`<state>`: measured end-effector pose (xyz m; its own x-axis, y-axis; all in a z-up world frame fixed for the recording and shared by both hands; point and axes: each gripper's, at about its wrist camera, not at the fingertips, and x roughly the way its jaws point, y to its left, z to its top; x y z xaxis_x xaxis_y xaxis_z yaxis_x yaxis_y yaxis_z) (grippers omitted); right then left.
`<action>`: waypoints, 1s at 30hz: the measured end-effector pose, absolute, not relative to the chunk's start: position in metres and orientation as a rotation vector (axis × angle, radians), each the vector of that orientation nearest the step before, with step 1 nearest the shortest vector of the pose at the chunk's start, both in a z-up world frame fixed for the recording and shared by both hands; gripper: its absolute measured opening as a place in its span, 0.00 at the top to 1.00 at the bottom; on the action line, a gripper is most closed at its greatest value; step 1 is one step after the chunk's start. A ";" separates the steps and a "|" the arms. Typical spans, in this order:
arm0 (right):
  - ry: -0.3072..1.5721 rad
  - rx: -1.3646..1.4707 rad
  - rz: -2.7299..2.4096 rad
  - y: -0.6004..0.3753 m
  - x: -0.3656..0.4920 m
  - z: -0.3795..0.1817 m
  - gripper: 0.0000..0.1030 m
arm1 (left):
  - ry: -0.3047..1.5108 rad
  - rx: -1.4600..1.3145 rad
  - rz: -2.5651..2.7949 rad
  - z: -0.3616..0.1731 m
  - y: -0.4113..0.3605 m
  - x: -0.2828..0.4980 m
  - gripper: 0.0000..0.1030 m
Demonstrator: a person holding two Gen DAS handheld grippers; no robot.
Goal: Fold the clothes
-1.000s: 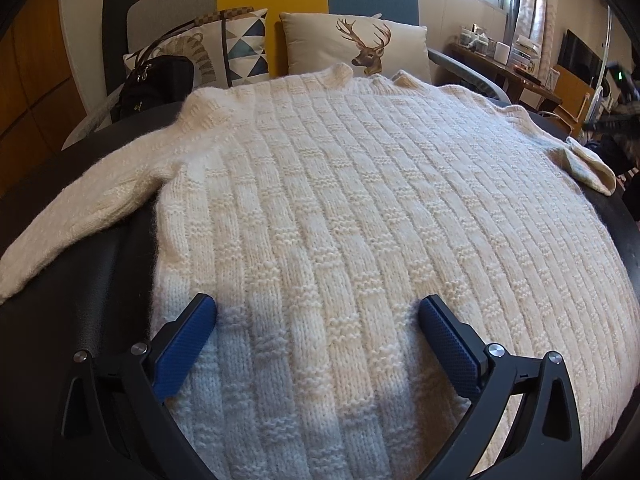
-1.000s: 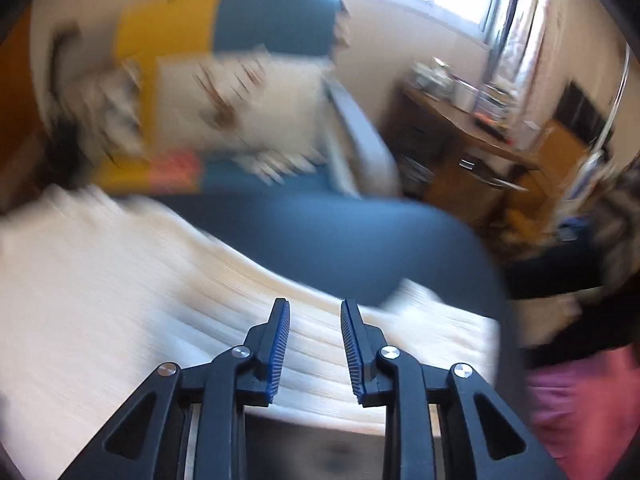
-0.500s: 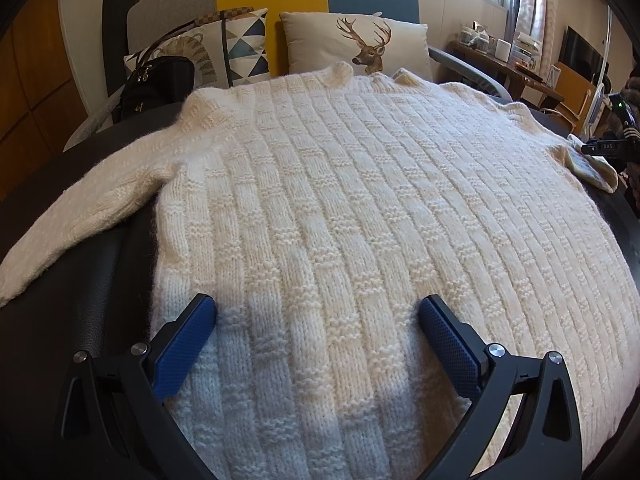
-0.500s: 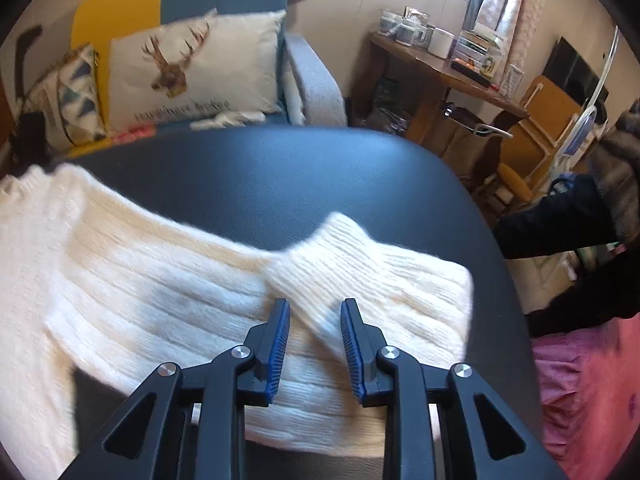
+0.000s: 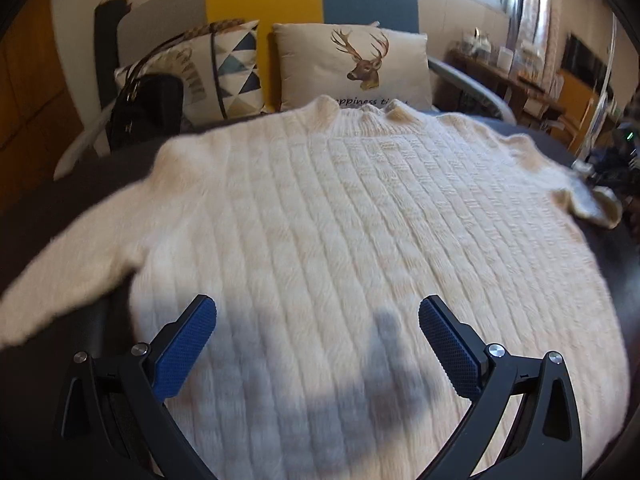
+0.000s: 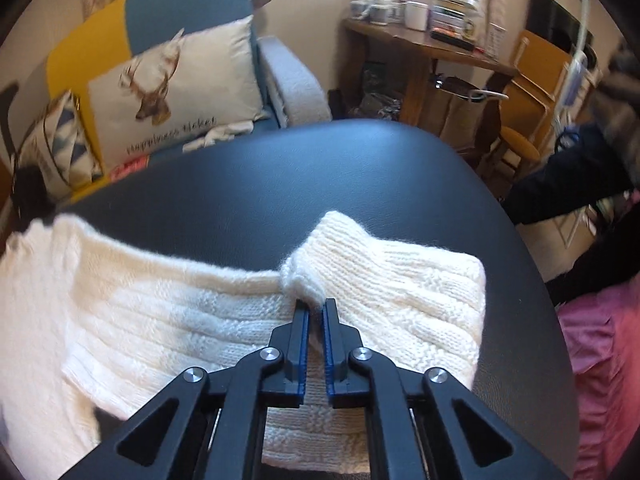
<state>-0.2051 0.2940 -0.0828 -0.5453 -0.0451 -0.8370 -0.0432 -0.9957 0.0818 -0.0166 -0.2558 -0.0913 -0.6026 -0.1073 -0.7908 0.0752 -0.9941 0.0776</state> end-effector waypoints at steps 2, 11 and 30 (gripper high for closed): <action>-0.238 1.454 -2.759 0.300 -0.202 -0.074 0.95 | -0.183 1.368 -2.683 -0.101 -0.245 -0.036 0.00; -0.521 1.168 -2.639 0.266 -0.189 -0.001 0.95 | -0.031 1.416 -2.682 -0.121 -0.260 -0.054 0.00; -0.305 1.151 -2.117 -0.050 -0.162 -0.061 0.95 | 0.254 1.333 -2.638 -0.110 -0.320 -0.028 0.00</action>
